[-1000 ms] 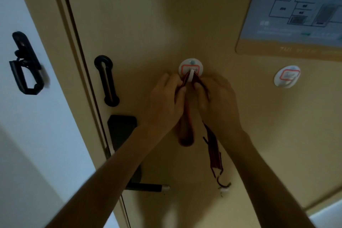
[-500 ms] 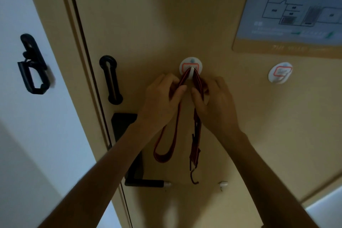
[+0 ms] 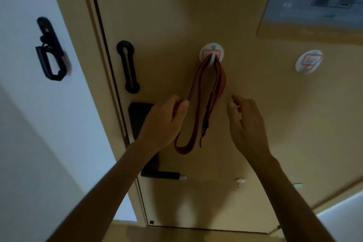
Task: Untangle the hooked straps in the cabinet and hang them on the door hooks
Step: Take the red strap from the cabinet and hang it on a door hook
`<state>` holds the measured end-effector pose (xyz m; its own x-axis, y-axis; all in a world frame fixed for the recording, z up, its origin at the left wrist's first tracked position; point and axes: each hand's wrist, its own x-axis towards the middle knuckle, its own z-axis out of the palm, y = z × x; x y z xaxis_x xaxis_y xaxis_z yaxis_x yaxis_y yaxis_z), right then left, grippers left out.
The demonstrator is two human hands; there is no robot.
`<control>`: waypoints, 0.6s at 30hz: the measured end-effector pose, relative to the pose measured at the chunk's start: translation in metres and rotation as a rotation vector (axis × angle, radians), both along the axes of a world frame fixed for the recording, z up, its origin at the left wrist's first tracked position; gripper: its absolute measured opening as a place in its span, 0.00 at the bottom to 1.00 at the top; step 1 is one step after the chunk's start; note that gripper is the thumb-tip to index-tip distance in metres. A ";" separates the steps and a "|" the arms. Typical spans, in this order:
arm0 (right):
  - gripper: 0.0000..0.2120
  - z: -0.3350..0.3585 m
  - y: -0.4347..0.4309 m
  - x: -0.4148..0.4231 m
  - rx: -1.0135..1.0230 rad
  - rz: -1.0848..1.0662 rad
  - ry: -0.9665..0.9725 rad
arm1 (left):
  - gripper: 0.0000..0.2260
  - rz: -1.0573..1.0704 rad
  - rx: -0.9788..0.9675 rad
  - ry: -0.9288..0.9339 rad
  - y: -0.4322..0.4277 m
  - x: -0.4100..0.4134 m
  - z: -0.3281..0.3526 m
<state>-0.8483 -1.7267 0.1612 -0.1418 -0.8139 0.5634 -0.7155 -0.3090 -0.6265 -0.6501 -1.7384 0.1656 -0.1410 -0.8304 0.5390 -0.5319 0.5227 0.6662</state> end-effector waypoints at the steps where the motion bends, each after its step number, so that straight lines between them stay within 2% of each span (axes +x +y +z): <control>1: 0.20 -0.011 0.004 -0.005 0.028 0.001 0.006 | 0.11 0.026 0.014 0.008 0.005 0.002 -0.009; 4: 0.19 -0.052 0.013 -0.021 0.165 0.026 0.052 | 0.15 0.135 0.063 0.015 0.022 0.010 -0.040; 11: 0.19 -0.159 0.049 -0.043 0.635 0.172 0.262 | 0.07 0.400 0.447 -0.104 0.106 0.026 -0.149; 15: 0.20 -0.203 0.074 -0.029 0.826 0.344 0.413 | 0.12 0.539 0.725 -0.253 0.174 0.035 -0.203; 18: 0.19 -0.227 0.095 -0.004 0.922 0.505 0.508 | 0.17 0.622 0.911 -0.253 0.229 0.047 -0.232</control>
